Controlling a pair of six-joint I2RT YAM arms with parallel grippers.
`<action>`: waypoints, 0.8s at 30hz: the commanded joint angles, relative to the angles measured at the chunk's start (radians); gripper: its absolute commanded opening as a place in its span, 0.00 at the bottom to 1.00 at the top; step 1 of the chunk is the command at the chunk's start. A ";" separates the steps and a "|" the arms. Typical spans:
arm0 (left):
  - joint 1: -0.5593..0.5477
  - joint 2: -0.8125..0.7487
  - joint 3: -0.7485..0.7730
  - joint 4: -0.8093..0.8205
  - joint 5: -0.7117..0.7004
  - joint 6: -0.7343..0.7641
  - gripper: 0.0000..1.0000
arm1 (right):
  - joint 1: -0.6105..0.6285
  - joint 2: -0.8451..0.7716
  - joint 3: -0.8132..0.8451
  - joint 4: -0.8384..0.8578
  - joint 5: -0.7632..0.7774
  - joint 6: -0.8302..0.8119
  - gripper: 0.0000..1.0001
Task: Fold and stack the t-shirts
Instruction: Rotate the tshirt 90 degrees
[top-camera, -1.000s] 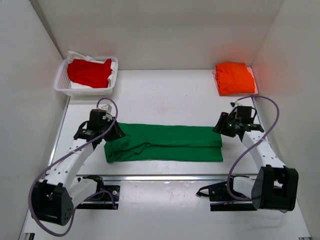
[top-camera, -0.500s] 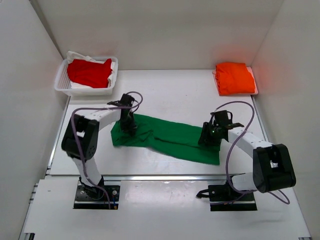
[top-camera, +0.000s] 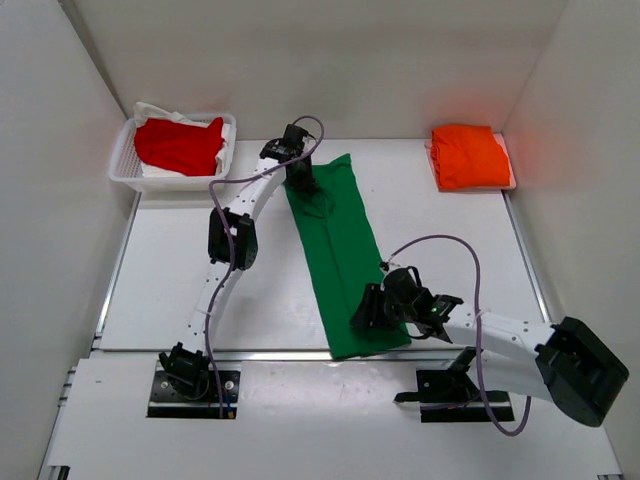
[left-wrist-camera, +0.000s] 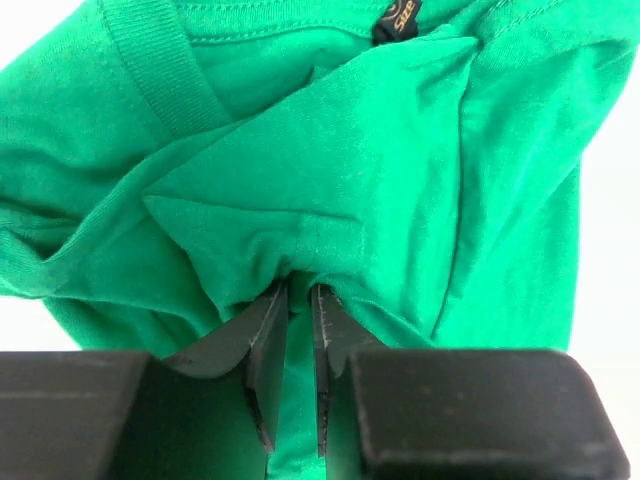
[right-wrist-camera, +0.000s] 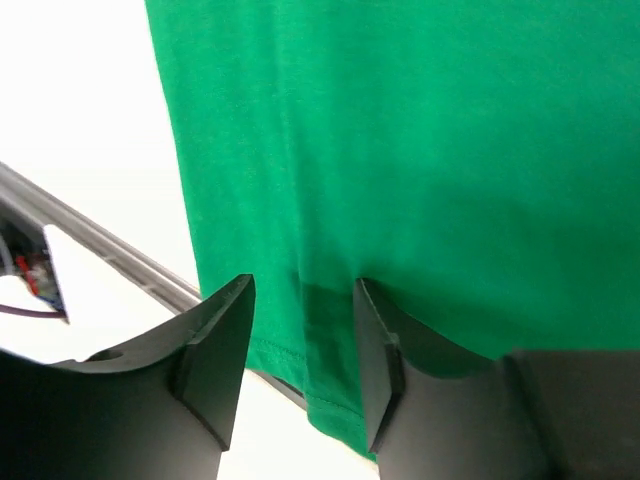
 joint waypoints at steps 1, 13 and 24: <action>0.012 0.061 0.056 -0.094 0.075 -0.007 0.27 | 0.037 0.127 0.011 0.154 0.015 0.020 0.43; 0.109 0.013 -0.141 0.203 0.116 -0.095 0.30 | 0.189 0.610 0.347 0.228 -0.057 -0.116 0.45; 0.144 -0.126 0.015 0.333 0.224 -0.128 0.32 | 0.077 0.578 0.455 0.044 -0.150 -0.477 0.50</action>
